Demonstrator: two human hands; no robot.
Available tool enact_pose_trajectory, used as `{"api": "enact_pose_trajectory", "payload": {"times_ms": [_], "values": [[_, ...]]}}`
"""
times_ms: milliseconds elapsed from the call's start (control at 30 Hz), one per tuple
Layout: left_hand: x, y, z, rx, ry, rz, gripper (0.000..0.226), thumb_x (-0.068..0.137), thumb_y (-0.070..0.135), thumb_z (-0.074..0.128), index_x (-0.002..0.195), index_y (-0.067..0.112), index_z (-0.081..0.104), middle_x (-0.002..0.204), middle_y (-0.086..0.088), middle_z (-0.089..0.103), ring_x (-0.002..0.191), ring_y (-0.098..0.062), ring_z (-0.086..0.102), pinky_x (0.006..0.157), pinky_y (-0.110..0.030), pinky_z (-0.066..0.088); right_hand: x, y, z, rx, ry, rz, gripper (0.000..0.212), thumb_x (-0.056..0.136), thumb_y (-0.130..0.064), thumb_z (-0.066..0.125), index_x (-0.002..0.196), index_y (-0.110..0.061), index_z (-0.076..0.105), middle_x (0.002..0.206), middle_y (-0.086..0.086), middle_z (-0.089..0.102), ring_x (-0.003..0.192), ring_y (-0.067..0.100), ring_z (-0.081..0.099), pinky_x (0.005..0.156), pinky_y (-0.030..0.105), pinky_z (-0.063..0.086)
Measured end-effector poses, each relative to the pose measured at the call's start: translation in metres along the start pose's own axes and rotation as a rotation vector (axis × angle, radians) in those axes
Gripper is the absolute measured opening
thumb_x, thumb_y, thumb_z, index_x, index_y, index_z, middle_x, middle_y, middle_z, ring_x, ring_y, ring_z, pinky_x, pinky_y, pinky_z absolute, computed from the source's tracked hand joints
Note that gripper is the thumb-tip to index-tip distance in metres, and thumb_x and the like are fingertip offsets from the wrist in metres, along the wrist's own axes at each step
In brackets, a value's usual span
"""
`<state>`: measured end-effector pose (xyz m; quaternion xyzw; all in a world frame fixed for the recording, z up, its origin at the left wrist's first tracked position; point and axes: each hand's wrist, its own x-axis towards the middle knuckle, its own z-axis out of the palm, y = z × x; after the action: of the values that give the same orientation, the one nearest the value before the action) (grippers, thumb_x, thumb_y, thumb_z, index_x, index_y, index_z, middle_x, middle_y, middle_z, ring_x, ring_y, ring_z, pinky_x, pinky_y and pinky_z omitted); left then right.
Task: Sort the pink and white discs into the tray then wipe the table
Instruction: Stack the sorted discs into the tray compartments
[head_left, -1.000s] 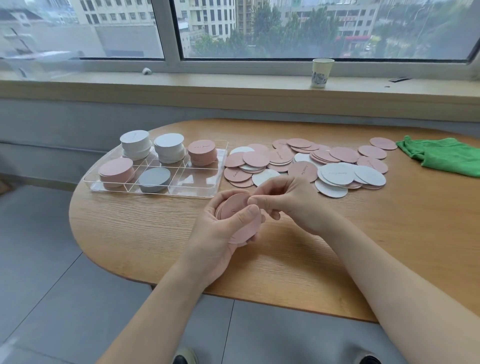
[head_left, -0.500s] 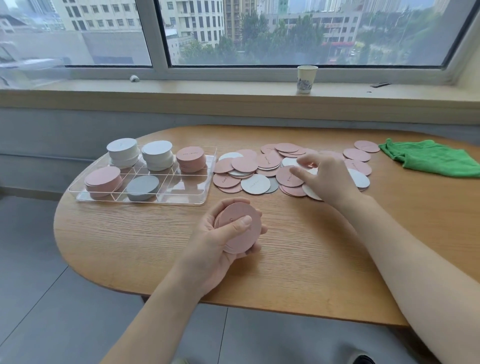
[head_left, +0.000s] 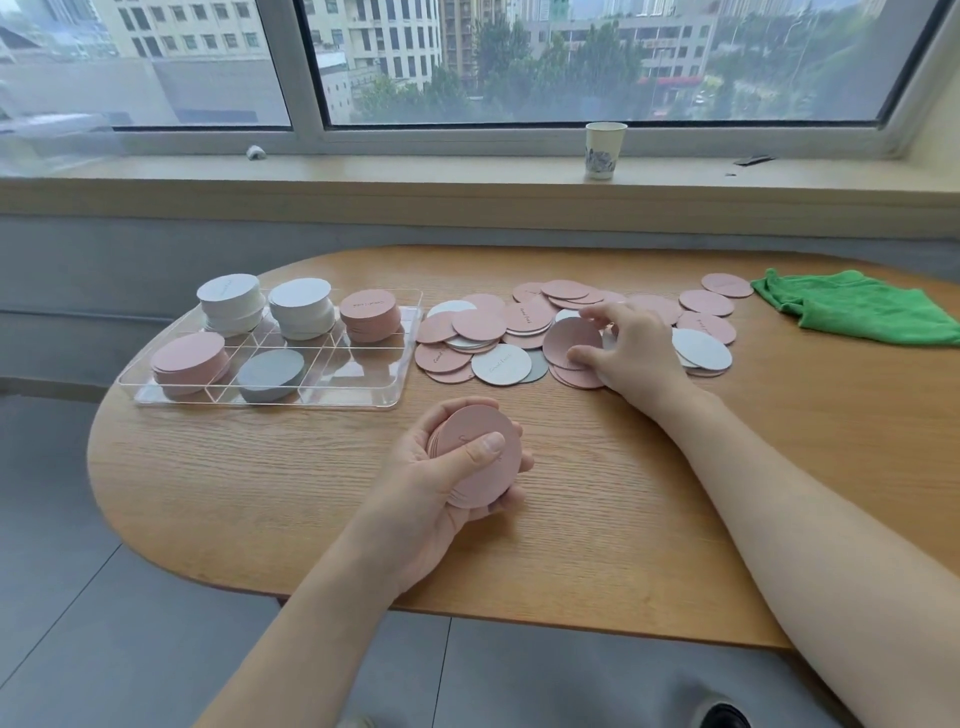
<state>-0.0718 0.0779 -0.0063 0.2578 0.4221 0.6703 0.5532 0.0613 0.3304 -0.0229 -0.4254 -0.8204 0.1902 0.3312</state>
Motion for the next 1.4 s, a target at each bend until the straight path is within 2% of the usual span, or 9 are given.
{"api": "enact_pose_trajectory", "payload": {"times_ms": [167, 233, 367, 467, 600, 833, 1067, 1233, 1400], "values": [[0.000, 0.000, 0.002, -0.003, 0.024, 0.006, 0.039, 0.083, 0.002, 0.072, 0.119, 0.011, 0.062, 0.115, -0.022, 0.071, 0.095, -0.037, 0.072, 0.068, -0.041, 0.060, -0.012, -0.010, -0.006, 0.324, 0.079, -0.031, 0.015, 0.083, -0.013, 0.079, 0.097, -0.017, 0.075, 0.090, 0.000, 0.071, 0.077, -0.001, 0.057, 0.076, 0.015, 0.043], [0.000, 0.000, 0.002, -0.003, 0.027, 0.014, 0.039, 0.084, 0.001, 0.071, 0.121, 0.011, 0.061, 0.114, -0.021, 0.071, 0.094, -0.036, 0.072, 0.066, -0.039, 0.060, -0.019, -0.021, -0.013, 0.539, 0.073, 0.024, 0.013, 0.083, -0.011, 0.080, 0.094, -0.017, 0.076, 0.089, 0.003, 0.073, 0.076, 0.004, 0.061, 0.074, 0.018, 0.048], [-0.001, 0.000, 0.000, 0.003, 0.047, 0.028, 0.043, 0.085, 0.000, 0.074, 0.125, 0.010, 0.060, 0.113, -0.020, 0.072, 0.091, -0.034, 0.072, 0.062, -0.036, 0.057, -0.033, -0.042, -0.031, 1.044, -0.191, 0.091, 0.016, 0.077, -0.017, 0.083, 0.091, -0.016, 0.076, 0.081, 0.004, 0.069, 0.073, 0.017, 0.056, 0.067, 0.023, 0.047], [0.000, 0.000, -0.001, -0.004, 0.060, 0.050, 0.050, 0.080, 0.006, 0.081, 0.125, 0.009, 0.061, 0.116, -0.021, 0.070, 0.092, -0.034, 0.071, 0.060, -0.035, 0.055, -0.039, -0.054, -0.036, 1.209, -0.441, 0.119, 0.019, 0.072, -0.021, 0.081, 0.090, -0.016, 0.076, 0.086, 0.009, 0.069, 0.079, 0.021, 0.056, 0.069, 0.025, 0.046], [-0.001, 0.000, 0.000, 0.013, 0.061, 0.076, 0.055, 0.073, 0.015, 0.086, 0.123, 0.009, 0.063, 0.110, -0.014, 0.071, 0.091, -0.032, 0.069, 0.060, -0.034, 0.051, -0.047, -0.065, -0.033, 1.201, -0.568, 0.106, 0.008, 0.078, -0.012, 0.076, 0.086, -0.013, 0.075, 0.083, 0.011, 0.066, 0.066, 0.016, 0.053, 0.059, 0.020, 0.048], [-0.001, 0.000, 0.001, 0.024, 0.049, 0.098, 0.049, 0.077, 0.009, 0.081, 0.122, 0.009, 0.062, 0.106, -0.010, 0.074, 0.086, -0.027, 0.069, 0.060, -0.034, 0.052, -0.066, -0.078, -0.018, 0.987, -0.680, -0.010, 0.010, 0.079, -0.010, 0.079, 0.084, -0.009, 0.071, 0.077, 0.011, 0.062, 0.068, 0.020, 0.053, 0.063, 0.025, 0.049], [0.000, -0.003, -0.002, -0.002, 0.045, 0.098, 0.042, 0.077, 0.001, 0.079, 0.117, 0.010, 0.065, 0.103, -0.016, 0.069, 0.091, -0.035, 0.069, 0.060, -0.036, 0.055, -0.075, -0.088, -0.005, 0.894, -0.523, -0.061, 0.017, 0.076, -0.008, 0.084, 0.083, -0.002, 0.070, 0.079, 0.011, 0.069, 0.074, 0.017, 0.064, 0.068, 0.025, 0.052], [0.000, -0.002, -0.004, -0.032, 0.051, 0.091, 0.048, 0.078, 0.001, 0.077, 0.123, 0.009, 0.061, 0.110, -0.021, 0.069, 0.093, -0.037, 0.071, 0.059, -0.036, 0.056, -0.063, -0.078, -0.005, 0.840, -0.413, -0.007, 0.028, 0.078, -0.030, 0.082, 0.083, -0.004, 0.074, 0.074, 0.004, 0.067, 0.064, 0.011, 0.053, 0.061, 0.025, 0.041], [0.000, 0.007, -0.018, -0.042, 0.101, 0.084, 0.059, 0.079, -0.001, 0.079, 0.133, 0.006, 0.055, 0.115, -0.023, 0.068, 0.095, -0.036, 0.073, 0.061, -0.035, 0.056, -0.027, -0.060, 0.015, 0.496, -0.212, 0.013, 0.018, 0.087, -0.038, 0.077, 0.081, -0.021, 0.074, 0.075, -0.005, 0.072, 0.067, 0.003, 0.059, 0.069, 0.022, 0.046]]}}
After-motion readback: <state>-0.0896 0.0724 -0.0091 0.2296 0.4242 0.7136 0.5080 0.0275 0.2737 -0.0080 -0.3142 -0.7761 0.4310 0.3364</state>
